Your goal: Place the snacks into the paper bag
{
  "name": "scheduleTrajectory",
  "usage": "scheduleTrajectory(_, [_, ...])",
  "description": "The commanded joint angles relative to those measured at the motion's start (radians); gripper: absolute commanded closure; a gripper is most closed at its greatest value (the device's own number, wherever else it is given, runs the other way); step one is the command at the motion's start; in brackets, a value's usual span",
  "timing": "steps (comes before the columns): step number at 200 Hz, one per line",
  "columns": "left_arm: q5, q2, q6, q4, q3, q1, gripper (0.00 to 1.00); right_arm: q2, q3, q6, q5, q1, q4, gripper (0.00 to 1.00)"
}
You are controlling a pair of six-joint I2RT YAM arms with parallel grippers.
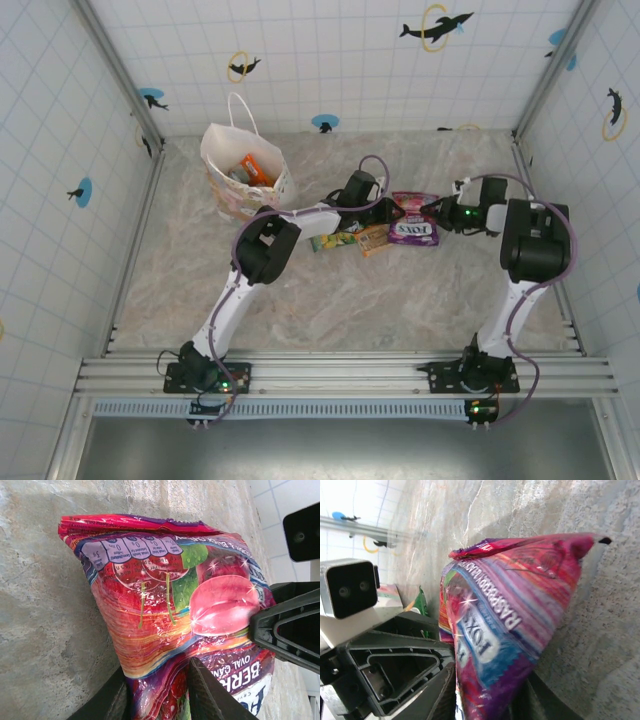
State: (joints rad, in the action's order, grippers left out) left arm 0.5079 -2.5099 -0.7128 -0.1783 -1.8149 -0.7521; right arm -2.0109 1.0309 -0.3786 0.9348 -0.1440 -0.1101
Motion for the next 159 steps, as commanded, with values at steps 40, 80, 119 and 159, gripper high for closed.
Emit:
scheduleTrajectory(40, [-0.022, 0.058, 0.032, 0.047, -0.004, -0.007, 0.68, 0.119, -0.061, -0.032, -0.011, 0.019, -0.077, 0.83])
scheduleTrajectory(80, [-0.054, 0.242, 0.070, 0.078, 0.090, -0.007, 0.65, 0.238, -0.114, -0.037, -0.090, 0.018, -0.085, 0.90])
scheduleTrajectory(119, [-0.073, 0.477, 0.103, 0.076, 0.295, -0.008, 0.62, 0.375, -0.153, -0.066, -0.162, 0.044, -0.110, 0.95])
scheduleTrajectory(159, [-0.095, 0.735, 0.122, 0.097, 0.541, -0.011, 0.61, 0.536, -0.162, -0.092, -0.288, 0.136, -0.114, 0.95])
